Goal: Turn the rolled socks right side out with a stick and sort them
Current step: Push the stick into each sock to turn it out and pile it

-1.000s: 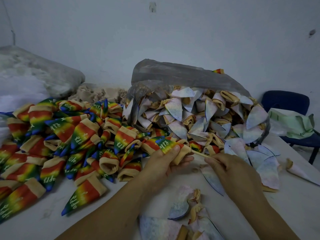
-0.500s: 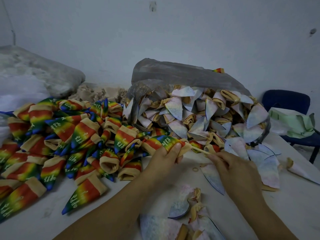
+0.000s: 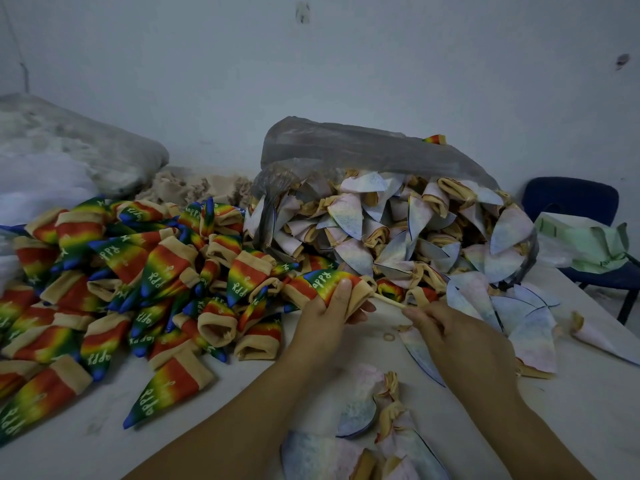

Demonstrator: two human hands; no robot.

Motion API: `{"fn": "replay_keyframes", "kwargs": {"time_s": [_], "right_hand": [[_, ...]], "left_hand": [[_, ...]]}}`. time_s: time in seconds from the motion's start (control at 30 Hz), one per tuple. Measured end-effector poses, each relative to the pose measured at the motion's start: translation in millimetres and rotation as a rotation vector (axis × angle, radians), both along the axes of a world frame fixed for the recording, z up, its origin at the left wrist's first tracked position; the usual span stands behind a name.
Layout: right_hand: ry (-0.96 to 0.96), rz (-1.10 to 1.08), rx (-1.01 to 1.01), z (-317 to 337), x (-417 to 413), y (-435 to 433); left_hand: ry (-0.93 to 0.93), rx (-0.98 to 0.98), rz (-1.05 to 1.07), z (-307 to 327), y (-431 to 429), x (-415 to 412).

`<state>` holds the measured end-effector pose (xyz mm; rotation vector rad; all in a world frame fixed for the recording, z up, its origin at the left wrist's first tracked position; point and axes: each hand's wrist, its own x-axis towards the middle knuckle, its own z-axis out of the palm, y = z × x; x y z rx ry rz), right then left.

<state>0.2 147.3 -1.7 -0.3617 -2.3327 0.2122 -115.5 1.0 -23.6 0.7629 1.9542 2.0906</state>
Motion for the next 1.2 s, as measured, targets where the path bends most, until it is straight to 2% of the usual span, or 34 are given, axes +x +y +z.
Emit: {"fn": "replay_keyframes", "kwargs": {"time_s": [0.3,0.47,0.67,0.77,0.9,0.97,1.1,1.2], "right_hand": [[-0.044,0.009,-0.086,-4.4,-1.6,3.1],[-0.088,-0.040,-0.117,-8.0,0.2,8.4],[-0.159,-0.055,-0.207,-11.4,-3.0,9.2],[-0.197,-0.060,-0.272,-12.0,-4.1,5.9],[-0.126,0.035,-0.599,-11.7,-6.9,-0.3],[-0.117,0.068,-0.696,-12.3,-9.7,-8.2],[-0.185,0.089,-0.678,-12.6,-9.7,-11.9],[-0.228,0.058,-0.568,-6.6,-5.3,-3.1]], "left_hand": [[-0.141,0.048,-0.033,-7.6,-1.0,-10.0],[-0.319,0.256,-0.028,-7.1,-3.0,-15.1],[-0.269,0.298,-0.087,-4.5,-3.3,-13.2],[-0.202,0.218,-0.068,-2.8,-4.0,-11.8],[-0.123,0.172,-0.035,0.5,-0.6,-7.1],[-0.097,0.173,-0.006,3.9,1.5,-6.0],[-0.055,0.152,0.023,5.0,-0.2,-8.4],[-0.098,0.105,0.008,0.6,-3.9,-9.0]]}}
